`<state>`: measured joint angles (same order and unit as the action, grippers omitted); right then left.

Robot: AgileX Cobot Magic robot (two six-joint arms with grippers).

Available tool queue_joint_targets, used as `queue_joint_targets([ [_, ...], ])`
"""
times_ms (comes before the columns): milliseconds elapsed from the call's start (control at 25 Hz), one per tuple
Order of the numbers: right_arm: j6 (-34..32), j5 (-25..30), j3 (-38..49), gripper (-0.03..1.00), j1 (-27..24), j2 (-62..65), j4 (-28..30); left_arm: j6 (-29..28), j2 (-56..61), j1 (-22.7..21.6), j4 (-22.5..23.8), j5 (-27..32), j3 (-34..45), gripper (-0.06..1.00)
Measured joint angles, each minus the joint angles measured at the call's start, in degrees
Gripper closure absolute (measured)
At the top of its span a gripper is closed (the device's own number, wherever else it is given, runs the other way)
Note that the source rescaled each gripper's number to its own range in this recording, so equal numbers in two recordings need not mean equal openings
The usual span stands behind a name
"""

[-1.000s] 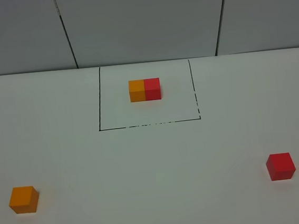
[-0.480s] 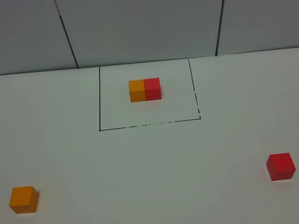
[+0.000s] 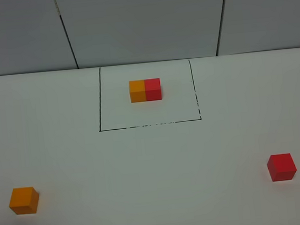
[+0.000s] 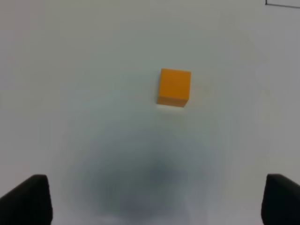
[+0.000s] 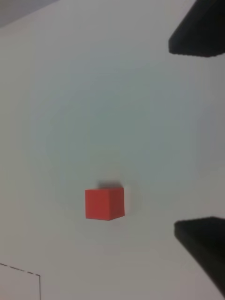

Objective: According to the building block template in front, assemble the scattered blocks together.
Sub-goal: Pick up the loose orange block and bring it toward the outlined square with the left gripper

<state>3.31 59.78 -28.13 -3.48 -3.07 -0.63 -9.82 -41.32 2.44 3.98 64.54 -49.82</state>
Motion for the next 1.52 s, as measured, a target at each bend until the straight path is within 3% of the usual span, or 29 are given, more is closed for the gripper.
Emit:
queue_joint_targets([
  [440,0.00,0.00,0.00,0.51,0.00,0.00,0.00,5.73,-28.07,0.00,0.02,2.76,-4.20,-0.06],
  [640,0.00,0.00,0.00,0.51,0.00,0.00,0.00,6.34,-31.05,0.00,2.24,-1.05,-4.20,-0.06],
  [1040,0.00,0.00,0.00,0.51,0.00,0.00,0.00,8.12,-35.98,0.00,1.72,-4.55,-4.26,-0.06],
  [1520,0.00,0.00,0.00,0.51,0.00,0.00,0.00,8.26,-48.28,0.00,1.48,-13.56,-4.30,-0.06],
])
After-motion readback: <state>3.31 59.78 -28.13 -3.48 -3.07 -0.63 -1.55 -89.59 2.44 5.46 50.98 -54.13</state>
